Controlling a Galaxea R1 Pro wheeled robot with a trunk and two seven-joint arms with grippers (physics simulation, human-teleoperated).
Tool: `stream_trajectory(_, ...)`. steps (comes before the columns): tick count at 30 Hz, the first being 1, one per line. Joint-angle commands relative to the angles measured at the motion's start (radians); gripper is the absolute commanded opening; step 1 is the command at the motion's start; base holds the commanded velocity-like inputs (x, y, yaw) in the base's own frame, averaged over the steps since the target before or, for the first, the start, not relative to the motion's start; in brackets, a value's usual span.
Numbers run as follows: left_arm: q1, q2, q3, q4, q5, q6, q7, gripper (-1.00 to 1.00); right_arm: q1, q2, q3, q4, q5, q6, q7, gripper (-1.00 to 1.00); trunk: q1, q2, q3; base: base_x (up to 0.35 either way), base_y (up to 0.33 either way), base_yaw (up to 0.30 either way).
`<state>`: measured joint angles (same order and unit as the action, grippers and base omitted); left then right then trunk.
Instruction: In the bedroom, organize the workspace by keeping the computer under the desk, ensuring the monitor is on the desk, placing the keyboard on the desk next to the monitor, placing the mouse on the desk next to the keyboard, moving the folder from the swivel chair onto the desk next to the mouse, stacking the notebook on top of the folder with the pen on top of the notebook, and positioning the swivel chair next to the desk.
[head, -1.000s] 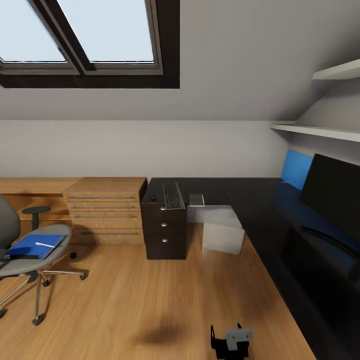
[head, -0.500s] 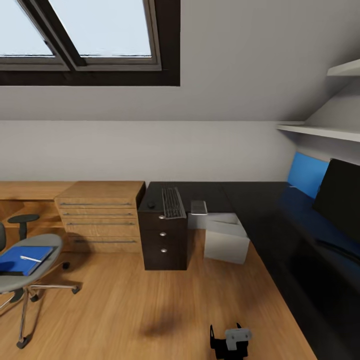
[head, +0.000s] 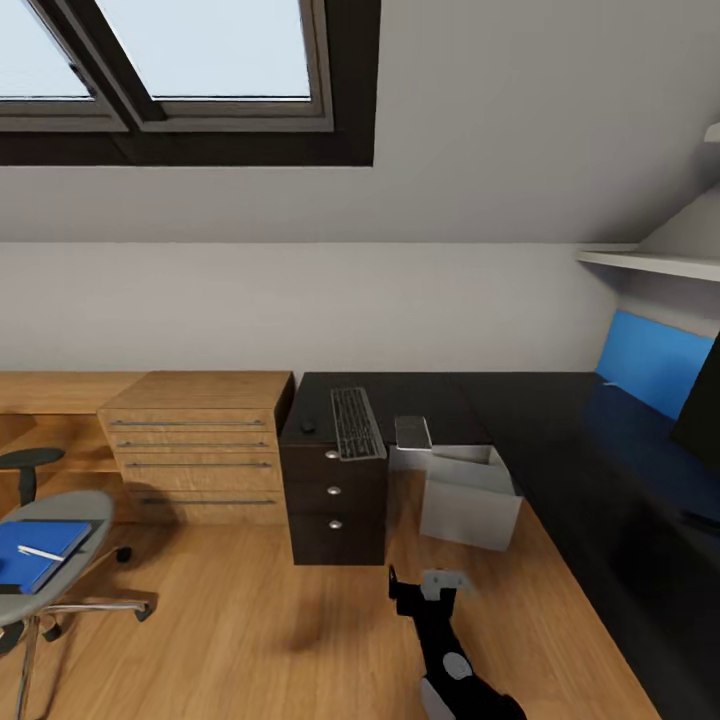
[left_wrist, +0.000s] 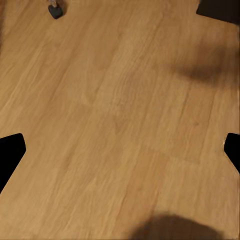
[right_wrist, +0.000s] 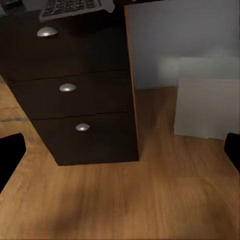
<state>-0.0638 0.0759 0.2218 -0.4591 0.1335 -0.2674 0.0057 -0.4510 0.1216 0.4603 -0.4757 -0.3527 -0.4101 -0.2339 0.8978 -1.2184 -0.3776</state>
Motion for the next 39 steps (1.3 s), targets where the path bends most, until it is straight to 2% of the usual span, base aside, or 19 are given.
stream_trajectory(1, -0.001, 0.005, -0.002, 0.001, 0.011, -0.003, -0.015, 1.0, -0.013, -0.002, 0.007, -0.045, -0.083, 0.059, 0.04, 1.0, 0.001, -0.001, -0.001, 0.332, 0.137, 0.0)
stream_trajectory(3, -0.001, 0.008, -0.001, 0.001, 0.017, -0.004, -0.026, 1.0, -0.03, -0.004, 0.006, -0.077, -0.171, 0.121, 0.09, 1.0, 0.001, -0.001, -0.001, 0.332, 0.137, 0.0)
stream_trajectory(4, -0.001, 0.01, 0.0, 0.001, 0.027, -0.005, -0.033, 1.0, -0.053, -0.006, 0.004, -0.098, -0.269, 0.181, 0.139, 1.0, 0.001, -0.001, -0.001, 0.332, 0.137, 0.0)
stream_trajectory(5, -0.001, 0.01, 0.0, 0.001, 0.032, -0.005, -0.036, 1.0, -0.065, -0.008, 0.001, -0.105, -0.319, 0.21, 0.164, 1.0, 0.001, -0.001, -0.001, 0.332, 0.137, 0.0)
stream_trajectory(7, -0.001, 0.011, 0.0, 0.002, 0.055, -0.007, -0.043, 1.0, -0.107, -0.027, -0.018, -0.121, -0.518, 0.319, 0.26, 1.0, 0.001, -0.001, -0.001, 0.332, 0.137, 0.0)
stream_trajectory(9, -0.001, 0.009, -0.001, 0.002, 0.067, -0.009, -0.046, 1.0, -0.127, -0.057, -0.03, -0.128, -0.685, 0.419, 0.358, 1.0, 0.001, -0.001, -0.001, 0.332, 0.104, 0.0)
stream_trajectory(10, -0.001, 0.006, -0.001, 0.002, 0.07, -0.011, -0.046, 1.0, -0.132, -0.072, -0.032, -0.13, -0.751, 0.461, 0.412, 1.0, 0.001, -0.001, -0.001, 0.331, 0.033, 0.0)
stream_trajectory(12, -0.001, 0.0, -0.001, 0.003, 0.072, -0.012, -0.043, 1.0, -0.137, -0.093, -0.035, -0.131, -0.836, 0.508, 0.513, 1.0, 0.001, -0.001, -0.001, 0.315, -0.061, 0.0)
stream_trajectory(17, -0.001, -0.008, -0.001, 0.003, 0.073, -0.014, -0.041, 1.0, -0.14, -0.108, -0.035, -0.131, -0.887, 0.532, 0.63, 1.0, 0.001, -0.001, -0.001, 0.19, -0.087, 0.0)
stream_trajectory(20, -0.001, -0.009, -0.002, -0.005, 0.073, -0.015, -0.044, 1.0, -0.141, -0.111, -0.035, -0.13, -0.895, 0.536, 0.655, 1.0, 0.001, -0.001, -0.001, 0.06, -0.03, 0.0)
stream_trajectory(21, -0.001, -0.009, -0.002, -0.011, 0.073, -0.015, -0.044, 1.0, -0.141, -0.112, -0.036, -0.13, -0.896, 0.537, 0.658, 1.0, 0.001, -0.001, -0.001, 0.032, -0.016, 0.0)
stream_trajectory(22, -0.001, -0.01, 0.001, -0.082, 0.075, -0.014, -0.044, 1.0, -0.141, -0.13, -0.037, -0.129, -0.899, 0.538, 0.665, 1.0, 0.001, -0.001, -0.001, 0.01, -0.005, 0.0)
stream_trajectory(24, -0.001, -0.015, 0.003, -0.124, 0.075, -0.011, -0.043, 1.0, -0.141, -0.142, -0.036, -0.129, -0.9, 0.538, 0.666, 1.0, 0.008, -0.015, -0.007, 0.006, -0.003, 0.0)
stream_trajectory(31, -0.001, -0.035, 0.006, -0.169, 0.074, -0.004, -0.041, 1.0, -0.14, -0.154, -0.033, -0.129, -0.899, 0.537, 0.674, 1.0, 0.035, -0.064, -0.029, 0.002, -0.001, 0.0)
stream_trajectory(35, -0.001, -0.041, 0.005, -0.175, 0.072, -0.006, -0.039, 1.0, -0.14, -0.153, -0.031, -0.129, -0.899, 0.537, 0.675, 1.0, 0.05, -0.092, -0.042, 0.0, 0.0, 0.0)
stream_trajectory(39, -0.001, -0.06, 0.005, -0.181, 0.069, -0.009, -0.026, 1.0, -0.14, -0.15, -0.028, -0.13, -0.899, 0.537, 0.676, 1.0, 0.066, -0.12, -0.054, 0.0, 0.0, 0.0)
